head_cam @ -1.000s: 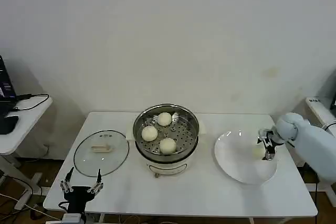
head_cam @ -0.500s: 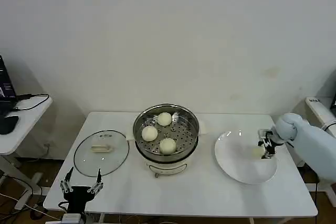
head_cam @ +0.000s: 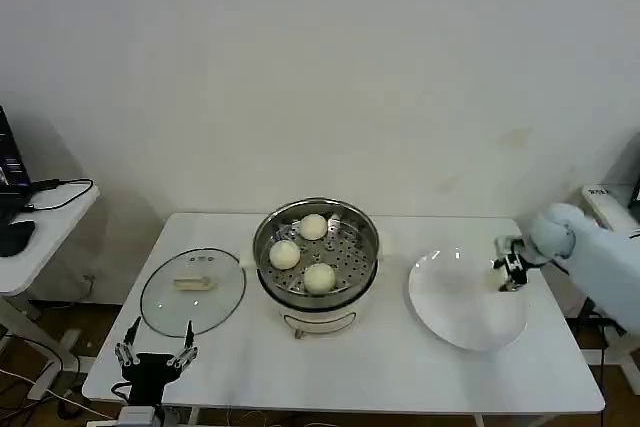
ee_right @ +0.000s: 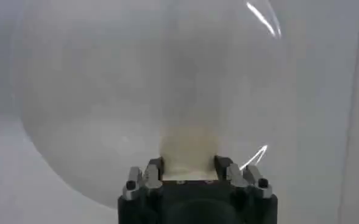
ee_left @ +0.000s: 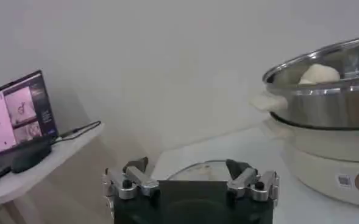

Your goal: Take steamed baozi put them in steamer then cover it.

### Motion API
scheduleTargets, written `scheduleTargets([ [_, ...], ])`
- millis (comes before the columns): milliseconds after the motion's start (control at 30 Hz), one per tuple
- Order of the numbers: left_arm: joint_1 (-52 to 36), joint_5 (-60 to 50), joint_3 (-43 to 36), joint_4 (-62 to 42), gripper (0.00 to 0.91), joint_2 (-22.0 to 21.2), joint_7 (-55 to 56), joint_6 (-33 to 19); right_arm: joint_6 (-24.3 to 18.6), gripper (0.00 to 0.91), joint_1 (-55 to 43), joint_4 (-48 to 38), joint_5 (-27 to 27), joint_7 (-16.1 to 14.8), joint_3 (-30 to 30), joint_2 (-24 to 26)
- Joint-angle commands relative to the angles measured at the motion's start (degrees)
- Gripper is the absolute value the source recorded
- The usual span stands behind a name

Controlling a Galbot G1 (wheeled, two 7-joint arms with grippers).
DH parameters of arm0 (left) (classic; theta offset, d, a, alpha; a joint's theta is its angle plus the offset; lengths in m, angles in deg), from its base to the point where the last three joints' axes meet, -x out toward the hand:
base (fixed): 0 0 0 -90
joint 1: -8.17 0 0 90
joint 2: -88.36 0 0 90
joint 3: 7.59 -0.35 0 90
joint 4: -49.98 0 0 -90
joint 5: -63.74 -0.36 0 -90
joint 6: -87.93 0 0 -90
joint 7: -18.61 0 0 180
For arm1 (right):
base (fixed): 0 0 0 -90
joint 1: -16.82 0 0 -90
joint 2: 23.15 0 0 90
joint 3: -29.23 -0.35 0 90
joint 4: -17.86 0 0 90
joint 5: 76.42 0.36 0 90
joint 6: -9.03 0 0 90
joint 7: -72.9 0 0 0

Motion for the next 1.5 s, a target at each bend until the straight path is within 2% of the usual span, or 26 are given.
scheduleTargets([
  [33, -1.1, -0.1, -0.3, 0.0, 0.907, 0.3, 0.0, 0.3, 5.5, 0.574, -21.5, 14.4, 11.4, 1.2, 14.9, 3.3],
  [167, -1.5, -0.2, -0.6, -0.2, 0.907, 0.4, 0.0, 0.3, 8.3, 0.584, -33.0, 18.9, 18.1, 2.3, 23.4, 1.3],
  [367, -2.1, -0.5, -0.9, -0.7, 0.907, 0.3, 0.0, 0.2, 14.3, 0.584, -41.4, 23.3, 29.1, 6.0, 30.2, -5.6],
  [600, -1.4, -0.5, -0.2, -0.5, 0.907, 0.9, 0.0, 0.2, 26.2, 0.584, -44.6, 23.8, 44.6, 15.2, 35.0, -17.2],
  [767, -1.2, -0.4, 0.4, -0.1, 0.907, 0.8, 0.1, 0.2, 31.5, 0.584, -41.9, 21.2, 50.0, 19.8, 34.7, -24.2],
  [1033, -1.0, -0.6, 0.6, 0.5, 0.907, 0.7, 0.0, 0.1, 31.8, 0.595, -35.8, 15.9, 49.6, 21.2, 35.4, -27.9],
  [1500, -1.5, -0.4, 0.9, -0.3, 0.907, 1.4, 0.0, 0.0, 31.7, 0.595, -28.6, 11.6, 44.4, 21.0, 33.3, -27.1],
])
